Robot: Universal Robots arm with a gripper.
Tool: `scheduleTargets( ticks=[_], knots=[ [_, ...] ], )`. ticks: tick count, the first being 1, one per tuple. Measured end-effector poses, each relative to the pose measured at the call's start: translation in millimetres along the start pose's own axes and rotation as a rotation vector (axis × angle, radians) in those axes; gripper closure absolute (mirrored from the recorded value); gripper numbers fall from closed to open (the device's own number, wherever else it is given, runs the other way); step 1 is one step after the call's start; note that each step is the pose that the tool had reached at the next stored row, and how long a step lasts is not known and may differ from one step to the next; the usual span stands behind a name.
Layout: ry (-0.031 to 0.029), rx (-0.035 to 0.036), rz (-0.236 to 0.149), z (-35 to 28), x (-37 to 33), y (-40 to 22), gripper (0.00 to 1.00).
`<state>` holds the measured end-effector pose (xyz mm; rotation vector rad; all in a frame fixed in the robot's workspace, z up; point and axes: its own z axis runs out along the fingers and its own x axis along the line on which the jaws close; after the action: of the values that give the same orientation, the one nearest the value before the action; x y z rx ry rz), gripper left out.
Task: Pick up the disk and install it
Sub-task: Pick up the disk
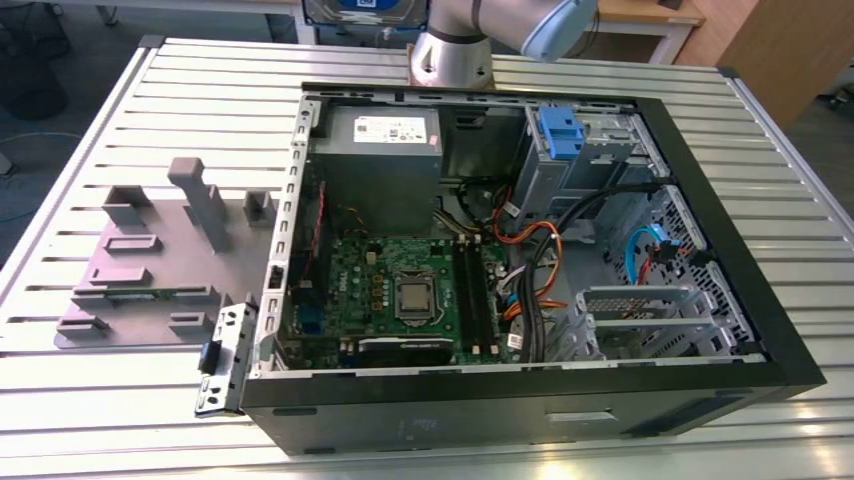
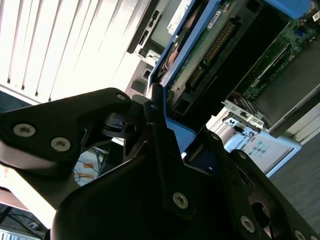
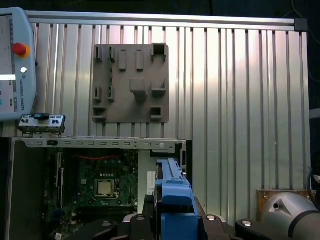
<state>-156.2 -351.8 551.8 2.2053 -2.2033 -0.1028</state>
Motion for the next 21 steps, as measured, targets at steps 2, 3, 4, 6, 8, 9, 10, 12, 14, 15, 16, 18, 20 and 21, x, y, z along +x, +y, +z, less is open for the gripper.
scheduleTargets(
  ticks=[2,3,4,6,8,9,10,12,14,15,16,18,20,21],
  knots=[
    [0.0001,-0.0002,0.000,-0.1,0.0,-1.6,0.63],
    [0.0000,-0.0003,0.000,-0.2,0.0,-2.5,0.63],
    [0.0000,-0.0003,0.000,-0.2,0.0,-3.3,0.63],
    [0.0000,-0.0005,0.000,-0.3,0.0,-5.1,0.63],
    [0.0000,-0.0006,0.000,-0.4,0.0,-6.8,0.63],
    [0.0000,-0.0007,0.000,-0.5,0.0,-7.6,0.63],
    [0.0000,-0.0007,0.000,-0.5,0.0,-8.4,0.63],
    [0.0001,-0.0009,0.000,-0.6,0.0,-10.0,0.63],
    [0.0000,-0.0010,0.000,-0.7,0.0,-11.7,0.63],
    [0.0001,-0.0011,0.000,-0.8,0.0,-12.5,0.63],
    [0.0000,-0.0012,0.000,-0.8,0.0,-13.3,0.63],
    [0.0000,-0.0013,0.000,-0.9,0.0,-15.0,0.63],
    [0.0000,-0.0015,0.000,-1.1,0.0,-16.6,0.63],
    [0.0000,-0.0015,0.000,-1.1,0.0,-17.4,0.63]
  ],
)
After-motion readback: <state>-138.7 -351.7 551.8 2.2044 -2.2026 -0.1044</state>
